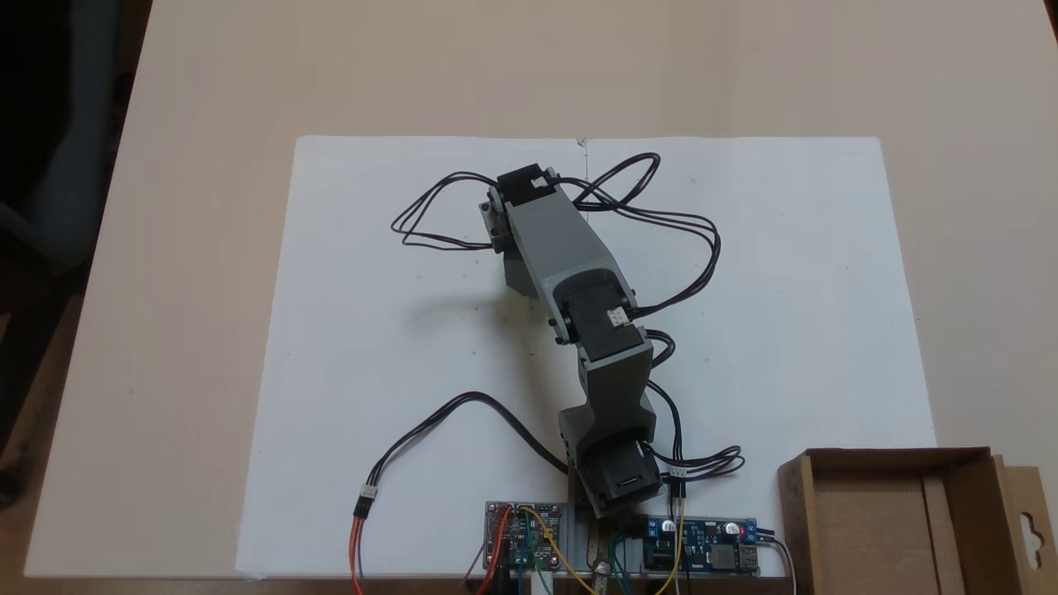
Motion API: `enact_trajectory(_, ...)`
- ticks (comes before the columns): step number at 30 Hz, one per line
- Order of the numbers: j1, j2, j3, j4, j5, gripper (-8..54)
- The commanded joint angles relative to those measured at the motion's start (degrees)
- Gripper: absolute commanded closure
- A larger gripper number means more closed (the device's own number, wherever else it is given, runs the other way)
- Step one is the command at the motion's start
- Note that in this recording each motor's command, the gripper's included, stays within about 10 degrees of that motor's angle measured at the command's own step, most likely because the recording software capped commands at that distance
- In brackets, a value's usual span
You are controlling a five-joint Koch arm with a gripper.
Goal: Grasp a green dice and put it in the bin.
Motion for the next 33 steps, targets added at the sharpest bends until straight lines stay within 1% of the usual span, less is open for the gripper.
enact_trajectory(1, -0.70, 1.32, -0.53, 0.18, 3.34, 3.3)
enact_trajectory(6, -0.70, 1.14, -0.35, 0.26, 3.34, 3.6)
enact_trajectory(8, -0.70, 1.14, -0.09, 0.26, 3.34, 5.4)
enact_trajectory(10, -0.70, 1.14, 0.18, 0.26, 3.34, 8.6)
enact_trajectory(11, -0.70, 1.14, 0.35, 0.26, 3.34, 9.0)
enact_trajectory(20, -0.79, 0.62, 0.97, -0.70, 3.34, 9.2)
enact_trajectory(22, -0.88, 0.62, 0.97, -1.41, 3.34, 13.1)
enact_trajectory(24, -0.88, 0.62, 0.97, -1.93, 3.34, 13.9)
enact_trajectory(27, -1.05, 0.62, 0.97, -2.11, 3.34, 18.3)
enact_trajectory(33, -1.58, -0.09, 1.58, -2.90, 3.34, 18.5)
